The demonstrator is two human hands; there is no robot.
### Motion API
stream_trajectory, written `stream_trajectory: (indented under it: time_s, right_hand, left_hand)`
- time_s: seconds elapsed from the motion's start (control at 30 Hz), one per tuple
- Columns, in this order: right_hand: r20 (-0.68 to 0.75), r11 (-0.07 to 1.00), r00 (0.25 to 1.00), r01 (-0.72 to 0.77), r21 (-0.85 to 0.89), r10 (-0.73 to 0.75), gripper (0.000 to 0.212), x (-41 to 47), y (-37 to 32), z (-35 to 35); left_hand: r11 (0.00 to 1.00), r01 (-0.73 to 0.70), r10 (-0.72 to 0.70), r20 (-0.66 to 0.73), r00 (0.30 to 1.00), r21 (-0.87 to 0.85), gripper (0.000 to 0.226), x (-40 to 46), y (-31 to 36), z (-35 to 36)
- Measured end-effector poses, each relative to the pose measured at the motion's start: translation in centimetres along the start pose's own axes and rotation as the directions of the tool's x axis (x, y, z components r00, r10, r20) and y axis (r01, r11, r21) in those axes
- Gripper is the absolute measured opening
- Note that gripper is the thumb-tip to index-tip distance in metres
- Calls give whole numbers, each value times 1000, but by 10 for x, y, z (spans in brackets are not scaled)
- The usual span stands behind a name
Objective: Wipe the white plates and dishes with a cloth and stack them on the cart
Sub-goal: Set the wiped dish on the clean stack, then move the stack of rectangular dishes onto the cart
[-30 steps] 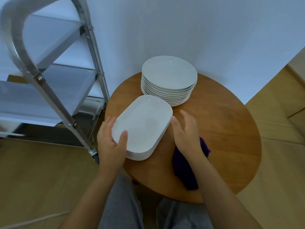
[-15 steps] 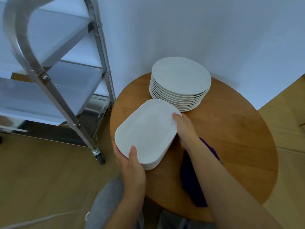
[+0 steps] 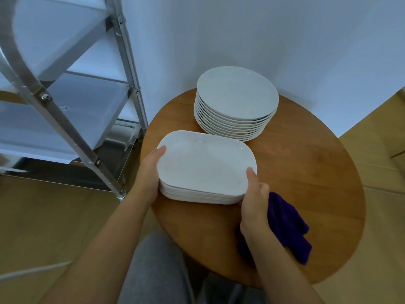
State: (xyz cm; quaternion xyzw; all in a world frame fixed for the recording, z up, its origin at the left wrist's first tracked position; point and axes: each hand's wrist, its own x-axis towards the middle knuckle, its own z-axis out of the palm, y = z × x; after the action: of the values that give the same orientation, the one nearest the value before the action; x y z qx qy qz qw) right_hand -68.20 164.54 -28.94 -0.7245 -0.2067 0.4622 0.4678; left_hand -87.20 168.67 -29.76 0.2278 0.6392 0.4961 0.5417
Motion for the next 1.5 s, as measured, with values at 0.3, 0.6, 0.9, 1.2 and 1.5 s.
stream_trajectory:
  time_s: [0.3,0.6,0.9,1.2,1.5]
  right_hand:
    - [202,991,972,-108,-78,121,19,43,-30,2]
    - [192,982,964,-170,-86,183,33,42,-26,1]
    - [111,932,926,-351,-90,360,26,25,-61,11]
    - [165,938,927,-316,-144,337,28,-7,-118,17]
    - [363,973,906,-231,-9,218,16,-72,-225,46]
  left_hand:
    - [994,-103,102,49,994,32,46,0,-21,-8]
    - [995,97,-99,105,990,19,19,1,-4,-13]
    - [868,487,-477,-114,871,92,61,-5,41,17]
    - [888,457,-458,-151,876,-45,46,-37,102,5]
    - [989,131,-142,-176,974,-72,32,-91,227,-30]
